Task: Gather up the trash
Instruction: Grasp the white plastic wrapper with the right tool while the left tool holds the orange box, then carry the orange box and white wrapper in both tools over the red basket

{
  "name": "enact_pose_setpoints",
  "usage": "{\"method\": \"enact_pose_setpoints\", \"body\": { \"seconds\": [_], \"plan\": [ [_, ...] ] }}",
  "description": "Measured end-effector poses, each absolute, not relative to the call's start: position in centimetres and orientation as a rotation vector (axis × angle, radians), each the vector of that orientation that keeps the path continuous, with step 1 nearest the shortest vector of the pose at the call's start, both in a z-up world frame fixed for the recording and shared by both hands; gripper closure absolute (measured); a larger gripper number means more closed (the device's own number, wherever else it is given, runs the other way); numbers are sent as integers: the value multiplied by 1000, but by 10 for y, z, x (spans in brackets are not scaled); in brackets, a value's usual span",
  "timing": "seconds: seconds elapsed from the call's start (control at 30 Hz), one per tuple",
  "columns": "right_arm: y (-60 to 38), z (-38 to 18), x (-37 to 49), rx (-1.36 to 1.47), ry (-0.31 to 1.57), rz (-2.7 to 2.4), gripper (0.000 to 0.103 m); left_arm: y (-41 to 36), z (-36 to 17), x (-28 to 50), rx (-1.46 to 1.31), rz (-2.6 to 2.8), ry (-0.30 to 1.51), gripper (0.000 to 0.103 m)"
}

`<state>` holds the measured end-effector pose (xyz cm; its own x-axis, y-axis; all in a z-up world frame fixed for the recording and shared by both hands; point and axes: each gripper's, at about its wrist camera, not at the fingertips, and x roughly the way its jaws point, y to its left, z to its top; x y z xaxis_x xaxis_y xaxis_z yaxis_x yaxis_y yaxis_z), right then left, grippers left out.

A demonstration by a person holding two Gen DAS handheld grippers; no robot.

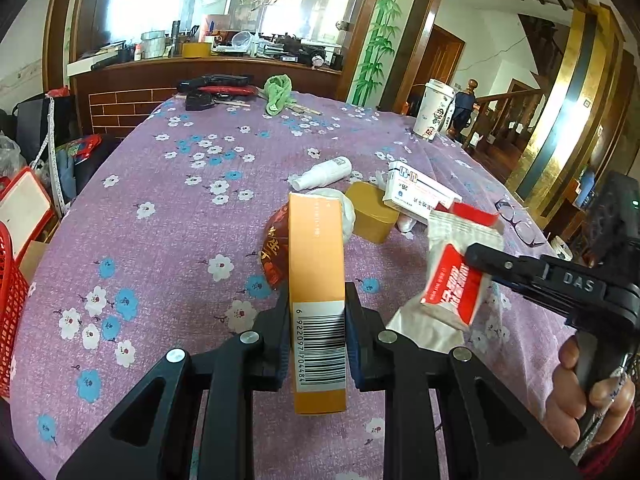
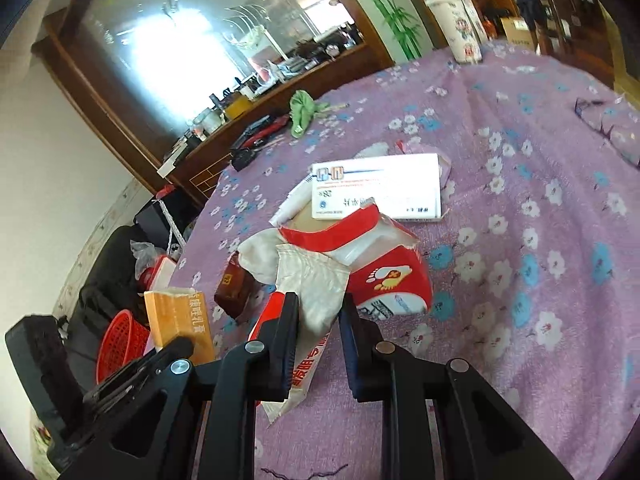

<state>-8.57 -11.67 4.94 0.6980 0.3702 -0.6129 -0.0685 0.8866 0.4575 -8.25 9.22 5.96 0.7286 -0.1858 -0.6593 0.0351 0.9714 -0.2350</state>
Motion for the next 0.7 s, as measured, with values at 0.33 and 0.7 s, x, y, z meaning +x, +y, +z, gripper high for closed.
{"method": "enact_pose_setpoints", "body": {
  "seconds": [0.33,0.7],
  "plan": [
    [-117,44,-84,508,822,338,82,96,63,-91,-215,-116,737,81],
    [-107,55,-90,452,789,327,82,102,67,-97,-222,-108,727,81]
  ]
}}
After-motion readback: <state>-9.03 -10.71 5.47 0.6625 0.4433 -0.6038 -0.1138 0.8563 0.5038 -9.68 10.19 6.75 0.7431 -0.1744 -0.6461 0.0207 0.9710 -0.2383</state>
